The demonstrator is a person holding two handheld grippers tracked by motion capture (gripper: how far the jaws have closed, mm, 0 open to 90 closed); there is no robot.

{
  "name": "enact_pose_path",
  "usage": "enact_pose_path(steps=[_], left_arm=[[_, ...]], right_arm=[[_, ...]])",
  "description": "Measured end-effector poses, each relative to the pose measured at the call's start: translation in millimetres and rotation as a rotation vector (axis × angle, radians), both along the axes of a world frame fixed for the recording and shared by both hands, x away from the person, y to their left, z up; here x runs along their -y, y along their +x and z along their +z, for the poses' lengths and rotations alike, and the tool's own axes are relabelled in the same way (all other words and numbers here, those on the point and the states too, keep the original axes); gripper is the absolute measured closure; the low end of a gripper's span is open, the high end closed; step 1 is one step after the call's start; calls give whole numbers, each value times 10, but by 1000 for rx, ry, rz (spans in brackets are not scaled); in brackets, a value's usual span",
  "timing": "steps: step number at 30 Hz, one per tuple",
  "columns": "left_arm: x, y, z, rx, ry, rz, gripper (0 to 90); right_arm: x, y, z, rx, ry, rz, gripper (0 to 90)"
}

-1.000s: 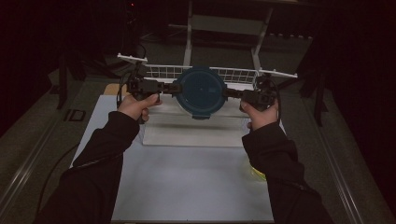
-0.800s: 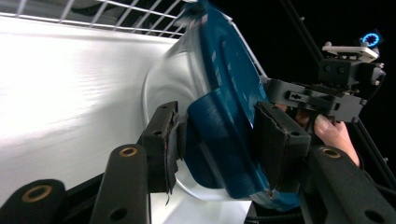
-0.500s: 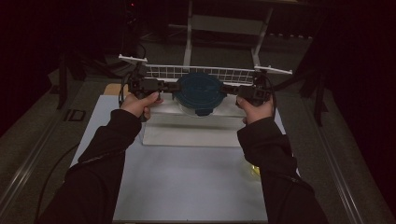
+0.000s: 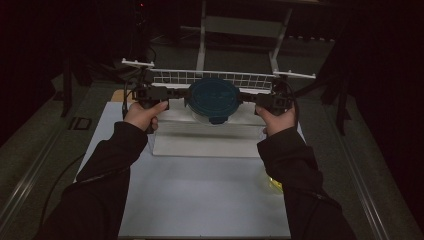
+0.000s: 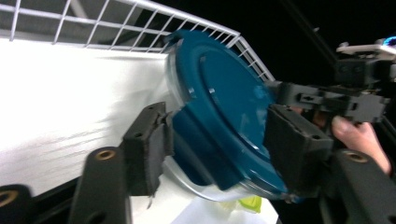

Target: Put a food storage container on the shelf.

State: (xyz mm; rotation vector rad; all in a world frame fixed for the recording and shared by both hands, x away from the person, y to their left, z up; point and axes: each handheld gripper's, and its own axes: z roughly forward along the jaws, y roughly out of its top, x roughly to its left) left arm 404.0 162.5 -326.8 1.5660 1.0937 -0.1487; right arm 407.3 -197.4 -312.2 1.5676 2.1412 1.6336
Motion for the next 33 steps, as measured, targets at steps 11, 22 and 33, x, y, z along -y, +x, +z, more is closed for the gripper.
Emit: enact_pose_path(steps=[11,22,33], left_arm=[[-1,-398,44,156,29,-55,204],[42,-768,-109,254,78,-67,33],[31,-1042,-528,303,153,-38,0]], right_arm=[[-7,-331,76,72,-43,62,645],[-126,-624,-58,73,-35,166,832],[-336,-702,-215,47,-46,249,899]])
